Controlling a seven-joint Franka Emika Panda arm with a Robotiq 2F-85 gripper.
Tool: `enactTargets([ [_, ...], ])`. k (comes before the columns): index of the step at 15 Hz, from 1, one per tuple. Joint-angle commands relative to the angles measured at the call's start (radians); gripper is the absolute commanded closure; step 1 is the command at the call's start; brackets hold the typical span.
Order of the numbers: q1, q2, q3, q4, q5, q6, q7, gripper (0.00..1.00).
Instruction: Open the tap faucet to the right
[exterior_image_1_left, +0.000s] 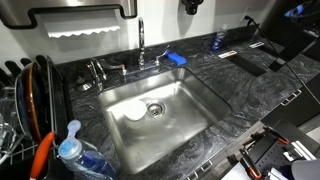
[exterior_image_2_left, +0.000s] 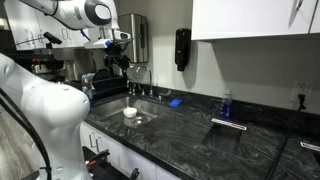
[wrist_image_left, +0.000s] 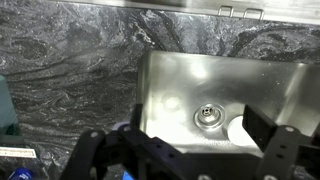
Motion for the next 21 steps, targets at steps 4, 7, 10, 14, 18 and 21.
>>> enactTargets([
  [4,0.032,0.168,-0.071,0.045,-0.094,0.23,-0.303,0.0],
  [7,0.06,0.274,-0.1,0.069,-0.112,0.365,-0.444,0.0],
  [10,0.105,0.368,-0.145,0.105,-0.106,0.481,-0.597,0.0],
  [14,0.123,0.466,-0.17,0.175,-0.152,0.549,-0.783,0.0],
  [18,0.106,0.456,-0.152,0.172,-0.156,0.545,-0.797,0.0],
  [21,0.107,0.453,-0.15,0.171,-0.156,0.545,-0.79,0.0],
])
